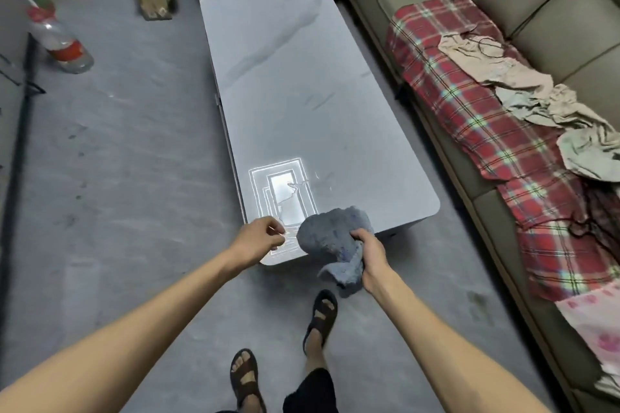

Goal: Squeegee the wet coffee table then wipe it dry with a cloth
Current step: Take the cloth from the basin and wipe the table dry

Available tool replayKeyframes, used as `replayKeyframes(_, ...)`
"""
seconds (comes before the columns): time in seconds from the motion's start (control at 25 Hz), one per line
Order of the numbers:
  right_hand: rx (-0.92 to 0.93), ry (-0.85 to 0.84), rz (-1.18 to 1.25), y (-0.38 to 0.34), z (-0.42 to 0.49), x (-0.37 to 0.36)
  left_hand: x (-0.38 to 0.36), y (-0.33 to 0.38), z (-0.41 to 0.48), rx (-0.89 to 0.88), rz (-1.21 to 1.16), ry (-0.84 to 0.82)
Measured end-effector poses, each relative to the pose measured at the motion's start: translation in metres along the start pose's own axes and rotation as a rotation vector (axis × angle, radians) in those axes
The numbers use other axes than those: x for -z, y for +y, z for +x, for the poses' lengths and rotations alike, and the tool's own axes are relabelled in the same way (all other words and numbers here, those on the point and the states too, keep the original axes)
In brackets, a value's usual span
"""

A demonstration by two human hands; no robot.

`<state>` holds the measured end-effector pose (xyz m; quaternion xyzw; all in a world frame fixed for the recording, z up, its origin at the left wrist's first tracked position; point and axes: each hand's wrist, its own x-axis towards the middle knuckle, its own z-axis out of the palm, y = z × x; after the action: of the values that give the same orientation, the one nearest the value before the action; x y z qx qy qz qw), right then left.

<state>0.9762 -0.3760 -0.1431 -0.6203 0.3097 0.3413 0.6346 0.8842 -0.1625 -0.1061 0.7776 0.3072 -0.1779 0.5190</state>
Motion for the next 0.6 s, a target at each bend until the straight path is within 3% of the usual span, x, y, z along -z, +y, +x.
replayKeyframes(0.12,0.094,0.162,-0.190,-0.054,0.091,0.018,-0.020,-0.003,0.071,0.106,-0.021,0.039)
replayKeyframes(0.32,0.518,0.275,-0.758,-0.141,0.231,0.025,-0.045,-0.004,0.192,0.140,0.009,0.164)
replayKeyframes(0.44,0.717,0.288,-1.027,-0.138,0.339,0.017,-0.071,-0.036,0.277,0.178,-0.023,0.351)
replayKeyframes(0.52,0.849,0.324,-1.104,-0.122,0.398,0.016,-0.093,-0.063,0.316,0.290,-0.080,0.463)
replayKeyframes(0.6,0.921,0.363,-1.165,-0.109,0.439,0.016,-0.101,-0.093,0.338,0.280,-0.019,0.544)
